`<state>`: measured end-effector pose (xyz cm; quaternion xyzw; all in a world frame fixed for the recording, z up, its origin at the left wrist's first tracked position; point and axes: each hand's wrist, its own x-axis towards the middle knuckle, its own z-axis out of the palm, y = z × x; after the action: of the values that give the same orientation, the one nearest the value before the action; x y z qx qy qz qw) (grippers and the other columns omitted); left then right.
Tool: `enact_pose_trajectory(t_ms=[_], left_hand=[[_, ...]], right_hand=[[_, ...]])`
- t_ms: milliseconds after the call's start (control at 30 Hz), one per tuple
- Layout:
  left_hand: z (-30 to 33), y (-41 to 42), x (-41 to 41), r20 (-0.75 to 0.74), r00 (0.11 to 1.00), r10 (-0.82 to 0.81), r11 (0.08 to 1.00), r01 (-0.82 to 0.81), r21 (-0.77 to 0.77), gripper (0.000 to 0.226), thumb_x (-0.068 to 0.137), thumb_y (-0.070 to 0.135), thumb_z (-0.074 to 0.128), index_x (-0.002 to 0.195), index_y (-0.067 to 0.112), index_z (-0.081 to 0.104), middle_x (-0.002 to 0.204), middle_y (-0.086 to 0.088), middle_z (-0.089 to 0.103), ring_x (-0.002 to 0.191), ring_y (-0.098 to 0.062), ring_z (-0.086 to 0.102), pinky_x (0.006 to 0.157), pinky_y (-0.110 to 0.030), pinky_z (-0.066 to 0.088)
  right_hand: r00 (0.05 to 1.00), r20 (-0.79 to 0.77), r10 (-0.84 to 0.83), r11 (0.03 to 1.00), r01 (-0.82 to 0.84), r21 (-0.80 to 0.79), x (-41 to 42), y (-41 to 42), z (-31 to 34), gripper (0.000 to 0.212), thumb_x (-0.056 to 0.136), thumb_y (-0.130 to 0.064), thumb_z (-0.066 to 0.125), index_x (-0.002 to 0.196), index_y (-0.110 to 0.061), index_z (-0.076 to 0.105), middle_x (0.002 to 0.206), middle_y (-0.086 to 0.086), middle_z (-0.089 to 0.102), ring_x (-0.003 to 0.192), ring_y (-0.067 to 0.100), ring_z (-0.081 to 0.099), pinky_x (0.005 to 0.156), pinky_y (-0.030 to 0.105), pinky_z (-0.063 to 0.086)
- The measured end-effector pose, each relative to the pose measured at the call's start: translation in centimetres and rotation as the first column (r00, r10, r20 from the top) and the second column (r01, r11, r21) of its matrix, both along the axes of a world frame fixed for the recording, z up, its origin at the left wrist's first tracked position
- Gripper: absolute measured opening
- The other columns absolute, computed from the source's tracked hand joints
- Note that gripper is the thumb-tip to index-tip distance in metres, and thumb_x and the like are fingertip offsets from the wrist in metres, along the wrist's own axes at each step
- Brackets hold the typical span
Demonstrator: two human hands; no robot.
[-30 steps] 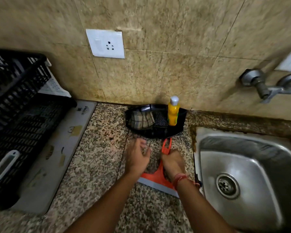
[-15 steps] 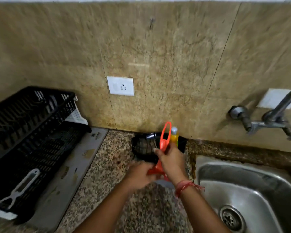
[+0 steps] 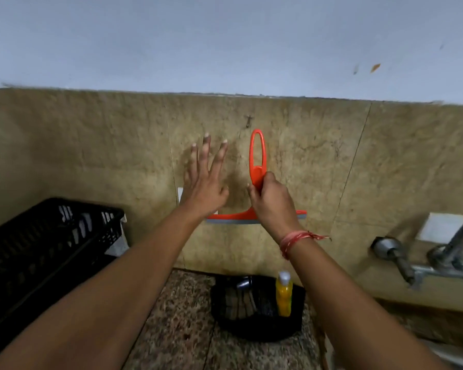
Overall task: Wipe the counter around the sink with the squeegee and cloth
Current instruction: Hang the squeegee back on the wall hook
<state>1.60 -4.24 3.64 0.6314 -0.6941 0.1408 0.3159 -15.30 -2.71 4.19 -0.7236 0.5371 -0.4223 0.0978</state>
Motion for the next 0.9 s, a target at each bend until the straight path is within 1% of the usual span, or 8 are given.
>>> enact_pose_trajectory(t_ms=[67, 167, 267, 367, 467, 567, 633, 900], left_hand=[[1.7, -2.3, 1.0, 0.092, 0.995, 0.034, 0.999, -0.032, -0.019, 0.113, 0.078, 0.033, 0.071, 0.154, 0.036, -0.012, 0.162, -0.002, -0.025, 0.149, -0.034, -0.019, 0.115, -0.065, 0.017], [2.5, -5.0, 2.3, 0.156, 0.983, 0.1, 0.995, -0.098, -0.022, 0.116, 0.076, 0.049, 0.073, 0.155, 0.035, -0.011, 0.162, -0.004, -0.025, 0.149, -0.035, -0.02, 0.115, -0.066, 0.015], [1.8, -6.4, 3.6, 0.227, 0.963, 0.146, 0.987, -0.127, -0.095, 0.114, 0.074, 0.063, 0.068, 0.156, 0.034, -0.006, 0.163, -0.007, -0.019, 0.15, -0.036, -0.014, 0.112, -0.064, 0.022], [1.0, -6.9, 4.7, 0.272, 0.95, 0.155, 0.981, -0.115, -0.156, 0.11, 0.073, 0.071, 0.061, 0.157, 0.034, 0.001, 0.165, -0.008, -0.01, 0.151, -0.035, -0.007, 0.109, -0.062, 0.028], [0.9, -7.1, 5.2, 0.282, 0.945, 0.163, 0.977, -0.115, -0.178, 0.107, 0.073, 0.076, 0.056, 0.156, 0.036, 0.002, 0.166, -0.005, -0.009, 0.152, -0.032, -0.006, 0.109, -0.062, 0.027], [0.9, -7.3, 5.4, 0.297, 0.941, 0.163, 0.977, -0.113, -0.18, 0.106, 0.073, 0.079, 0.051, 0.156, 0.037, 0.001, 0.165, -0.003, -0.01, 0.152, -0.031, -0.008, 0.109, -0.072, 0.019], [0.9, -7.4, 5.3, 0.296, 0.942, 0.157, 0.979, -0.109, -0.172, 0.107, 0.073, 0.079, 0.052, 0.156, 0.037, -0.001, 0.165, -0.003, -0.012, 0.151, -0.031, -0.01, 0.107, -0.075, 0.017], [0.8, -7.4, 5.2, 0.285, 0.946, 0.158, 0.982, -0.12, -0.145, 0.108, 0.075, 0.077, 0.053, 0.155, 0.038, -0.009, 0.164, -0.004, -0.016, 0.151, -0.032, -0.014, 0.108, -0.076, 0.015]], right_hand=[[1.0, 0.007, -0.016, 1.0, 0.016, -0.019, 0.8, -1.7, 1.4, 0.026, 0.097, -0.031, 0.054, 0.103, -0.006, 0.051, 0.093, 0.016, 0.066, 0.085, 0.038, 0.063, 0.067, 0.04, 0.047], [1.0, 0.009, -0.024, 0.999, 0.024, -0.031, 2.3, -3.7, 2.4, 0.026, 0.097, -0.031, 0.054, 0.103, -0.006, 0.051, 0.095, 0.018, 0.066, 0.086, 0.039, 0.063, 0.069, 0.042, 0.05], [1.0, 0.011, -0.024, 1.0, 0.024, -0.013, 3.4, -5.1, 2.2, 0.024, 0.098, -0.03, 0.053, 0.103, -0.007, 0.05, 0.096, 0.017, 0.066, 0.086, 0.038, 0.064, 0.068, 0.04, 0.048], [0.999, 0.014, -0.034, 0.999, 0.034, 0.008, 4.1, -6.1, 1.2, 0.025, 0.098, -0.03, 0.053, 0.106, -0.006, 0.05, 0.098, 0.018, 0.066, 0.088, 0.038, 0.064, 0.071, 0.041, 0.05], [0.998, 0.03, -0.048, 0.999, 0.048, 0.013, 4.4, -6.6, 0.5, 0.026, 0.098, -0.03, 0.053, 0.107, -0.006, 0.05, 0.1, 0.017, 0.066, 0.089, 0.037, 0.064, 0.072, 0.042, 0.051], [0.997, 0.045, -0.068, 0.998, 0.069, -0.008, 4.4, -6.9, -0.1, 0.026, 0.098, -0.03, 0.053, 0.108, -0.006, 0.051, 0.098, 0.016, 0.066, 0.087, 0.036, 0.063, 0.068, 0.038, 0.047], [0.995, 0.055, -0.081, 0.997, 0.082, -0.014, 4.4, -6.9, -0.4, 0.027, 0.098, -0.03, 0.053, 0.109, -0.006, 0.051, 0.097, 0.016, 0.066, 0.087, 0.036, 0.064, 0.069, 0.038, 0.048], [0.993, 0.07, -0.094, 0.996, 0.094, -0.005, 4.4, -6.9, -1.3, 0.026, 0.098, -0.029, 0.055, 0.109, -0.006, 0.051, 0.095, 0.015, 0.067, 0.086, 0.035, 0.064, 0.064, 0.033, 0.042]])
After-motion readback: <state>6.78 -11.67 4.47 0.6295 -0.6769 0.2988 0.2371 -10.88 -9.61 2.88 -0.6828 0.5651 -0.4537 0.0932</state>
